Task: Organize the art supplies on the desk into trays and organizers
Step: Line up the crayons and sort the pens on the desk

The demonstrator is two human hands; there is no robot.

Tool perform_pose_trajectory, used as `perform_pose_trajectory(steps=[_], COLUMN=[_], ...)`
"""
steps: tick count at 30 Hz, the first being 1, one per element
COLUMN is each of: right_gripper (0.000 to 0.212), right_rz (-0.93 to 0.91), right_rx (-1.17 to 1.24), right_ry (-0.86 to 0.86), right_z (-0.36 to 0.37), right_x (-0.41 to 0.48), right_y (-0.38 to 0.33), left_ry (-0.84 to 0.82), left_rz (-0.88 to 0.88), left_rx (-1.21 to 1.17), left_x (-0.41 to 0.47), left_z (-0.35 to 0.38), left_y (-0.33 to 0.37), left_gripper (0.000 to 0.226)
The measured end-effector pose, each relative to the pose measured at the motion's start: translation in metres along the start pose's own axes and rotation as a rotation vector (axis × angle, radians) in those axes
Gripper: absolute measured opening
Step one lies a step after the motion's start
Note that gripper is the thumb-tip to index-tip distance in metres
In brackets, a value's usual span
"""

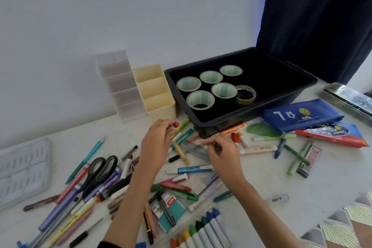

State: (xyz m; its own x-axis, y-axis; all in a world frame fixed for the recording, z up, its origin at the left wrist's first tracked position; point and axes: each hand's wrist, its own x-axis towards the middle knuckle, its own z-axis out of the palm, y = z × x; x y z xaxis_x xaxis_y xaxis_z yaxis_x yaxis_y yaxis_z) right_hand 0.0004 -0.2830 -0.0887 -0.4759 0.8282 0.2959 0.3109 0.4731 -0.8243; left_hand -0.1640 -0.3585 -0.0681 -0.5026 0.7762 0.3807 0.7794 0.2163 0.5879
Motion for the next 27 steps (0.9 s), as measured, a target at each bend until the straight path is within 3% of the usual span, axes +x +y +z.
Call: perform_pose_trajectory(steps=[5,9,16,20,24,27], right_gripper=[0.023,0.028,0.026,0.018,0.042,0.042], right_rz=[0.064,0.26,0.291,0.271,0.227,0.137], right_rx=[-0.236,-0.506,-0.394,-0.279,-0.126,0.02], right_ry=[0.141,-0.067,-0.248,-0.22,-0.165,-0.224], right_z=[-0.043,-0.069,-0.072,-0.073,-0.08,-0.081], right_x=[0.026,0.046,0.048,0.044,0.034,0.024], right_y=[0.029,0.056,0.053,0.05,0.038,0.025], left_ry=[0.024,0.114,0.154,0.205,0.282,0.32], left_rz=[-0.068,-0.188,-0.331,-0.42,-0.481,-0.521], left_rx=[-0.211,-0.293,-0.38,-0.404,-0.416,-0.42], left_x=[-0.009,-0.024,-0.059,-0.077,-0.094,-0.106], left_z=[0.02,0.025,0.026,0.029,0.029,0.024], left_y=[0.046,0.061,0.085,0.096,0.107,0.113], left_gripper=[0.013,0.014,0.019,0.018,0.026,0.031])
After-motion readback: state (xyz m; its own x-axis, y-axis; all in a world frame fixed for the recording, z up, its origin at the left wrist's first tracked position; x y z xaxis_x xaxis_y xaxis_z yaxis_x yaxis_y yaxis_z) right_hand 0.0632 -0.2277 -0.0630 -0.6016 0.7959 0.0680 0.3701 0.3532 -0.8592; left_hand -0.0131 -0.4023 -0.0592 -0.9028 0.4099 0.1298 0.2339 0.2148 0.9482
